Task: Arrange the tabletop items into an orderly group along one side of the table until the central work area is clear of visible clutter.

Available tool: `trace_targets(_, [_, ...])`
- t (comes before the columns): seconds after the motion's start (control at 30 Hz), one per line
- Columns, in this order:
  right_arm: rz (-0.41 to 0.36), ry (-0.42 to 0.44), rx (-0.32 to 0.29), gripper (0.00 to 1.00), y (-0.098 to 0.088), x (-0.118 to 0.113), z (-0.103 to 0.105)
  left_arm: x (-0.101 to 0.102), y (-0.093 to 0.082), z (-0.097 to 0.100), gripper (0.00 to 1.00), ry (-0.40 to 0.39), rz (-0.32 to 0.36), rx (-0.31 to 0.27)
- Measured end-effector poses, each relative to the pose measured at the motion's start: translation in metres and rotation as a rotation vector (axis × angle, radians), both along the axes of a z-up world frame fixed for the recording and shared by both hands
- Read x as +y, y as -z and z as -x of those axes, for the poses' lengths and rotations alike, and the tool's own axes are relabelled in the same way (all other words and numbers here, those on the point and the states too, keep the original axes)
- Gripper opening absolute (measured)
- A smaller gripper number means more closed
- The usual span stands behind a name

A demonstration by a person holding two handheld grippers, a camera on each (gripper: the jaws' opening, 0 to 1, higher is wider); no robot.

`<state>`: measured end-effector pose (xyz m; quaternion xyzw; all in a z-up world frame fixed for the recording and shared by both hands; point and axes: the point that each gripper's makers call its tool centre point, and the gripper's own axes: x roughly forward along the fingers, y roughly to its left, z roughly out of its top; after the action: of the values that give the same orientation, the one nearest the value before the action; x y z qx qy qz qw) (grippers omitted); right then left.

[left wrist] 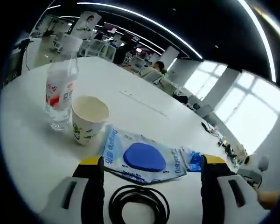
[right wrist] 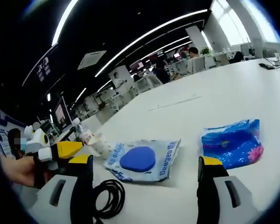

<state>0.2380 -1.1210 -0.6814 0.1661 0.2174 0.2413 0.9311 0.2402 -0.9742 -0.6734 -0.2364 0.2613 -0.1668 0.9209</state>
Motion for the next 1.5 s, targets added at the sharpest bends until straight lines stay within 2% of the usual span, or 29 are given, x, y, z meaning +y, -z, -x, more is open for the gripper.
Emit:
trace_targets(0.13, [0.069,-0.038,-0.023,0.91,-0.001,-0.01,0.002,-0.011,-0.001,0.0,0.81,0.096,-0.123,-0.044])
trace_targets(0.2, [0.101,-0.056,-0.037,0.9,-0.001,-0.015,0.002,-0.018,-0.003,-0.001,0.8,0.131,-0.162,-0.064])
trace_targets(0.33, [0.137,-0.063,-0.042,0.9,0.0,-0.03,0.002,-0.027,-0.003,-0.004,0.81,0.152,-0.175,-0.068])
trace_targets(0.4, [0.154,-0.062,-0.043,0.9,0.001,-0.037,0.003,-0.032,-0.001,-0.003,0.81,0.188,-0.218,-0.077])
trace_targets(0.5, [0.194,-0.081,-0.043,0.89,0.005,-0.042,0.004,-0.041,0.0,-0.001,0.8,0.215,-0.239,-0.073])
trace_targets(0.8, [0.219,-0.086,-0.033,0.88,0.01,-0.057,0.011,-0.071,0.003,-0.003,0.79,0.288,-0.28,-0.074])
trace_targets(0.93, [0.227,-0.09,-0.034,0.88,0.01,-0.063,0.012,-0.079,0.002,-0.007,0.79,0.284,-0.257,-0.063])
trace_targets(1.2, [0.216,-0.066,-0.039,0.88,0.008,-0.08,0.009,-0.102,0.004,-0.012,0.78,0.328,-0.271,-0.065])
trace_targets(1.3, [0.243,-0.071,-0.043,0.88,0.01,-0.089,0.008,-0.109,0.005,-0.014,0.77,0.33,-0.265,-0.065])
trace_targets(1.5, [0.232,-0.049,-0.041,0.88,0.01,-0.109,0.004,-0.125,0.015,-0.015,0.76,0.35,-0.275,-0.043])
